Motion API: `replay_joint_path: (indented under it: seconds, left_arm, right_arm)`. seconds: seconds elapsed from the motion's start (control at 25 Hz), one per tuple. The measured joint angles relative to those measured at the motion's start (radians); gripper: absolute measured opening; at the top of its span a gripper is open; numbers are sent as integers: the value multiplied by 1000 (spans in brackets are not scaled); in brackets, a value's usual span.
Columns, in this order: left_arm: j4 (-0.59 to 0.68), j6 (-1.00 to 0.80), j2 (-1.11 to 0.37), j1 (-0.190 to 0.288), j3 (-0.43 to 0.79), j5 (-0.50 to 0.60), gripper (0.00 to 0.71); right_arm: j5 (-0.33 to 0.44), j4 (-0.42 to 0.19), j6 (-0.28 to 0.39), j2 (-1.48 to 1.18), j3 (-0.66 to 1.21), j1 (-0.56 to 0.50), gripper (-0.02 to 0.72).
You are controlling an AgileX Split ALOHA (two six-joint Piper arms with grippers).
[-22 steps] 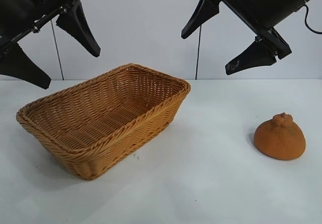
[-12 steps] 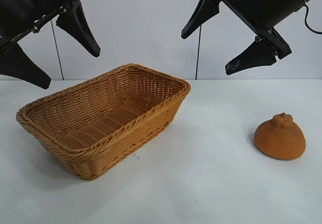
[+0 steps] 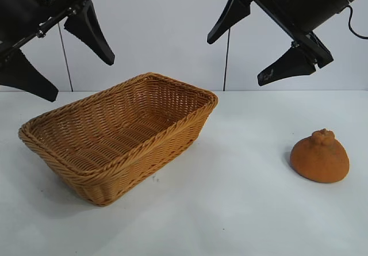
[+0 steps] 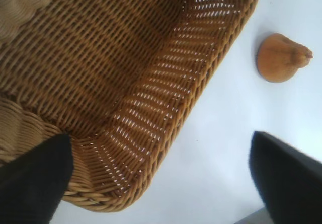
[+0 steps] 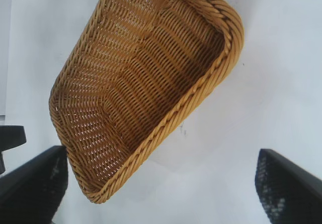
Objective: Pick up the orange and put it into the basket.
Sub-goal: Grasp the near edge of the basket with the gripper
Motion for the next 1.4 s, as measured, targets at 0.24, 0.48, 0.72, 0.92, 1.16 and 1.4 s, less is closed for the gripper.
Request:
replay_joint_path:
  seconds: [0.24, 0.48, 0.72, 0.92, 1.16, 1.4]
  left_arm:
    - [3, 0, -4, 6, 0, 0, 672]
    - [134, -91, -96, 8, 0, 54, 672]
    - [302, -394, -171, -40, -1, 106, 672]
    - [491, -781, -171, -97, 43, 62, 672]
    - [591, -992, -171, -98, 93, 34, 672]
    - [575, -1023, -166, -98, 93, 34, 672]
  right_arm:
    - [0, 0, 2, 0, 0, 0, 694]
    - [0, 0, 2, 0, 0, 0, 694]
    - [0, 0, 2, 0, 0, 0, 694]
    - [1, 0, 2, 0, 0, 0, 694]
    - [8, 0, 2, 0, 0, 0, 694]
    - [8, 0, 2, 0, 0, 0, 694]
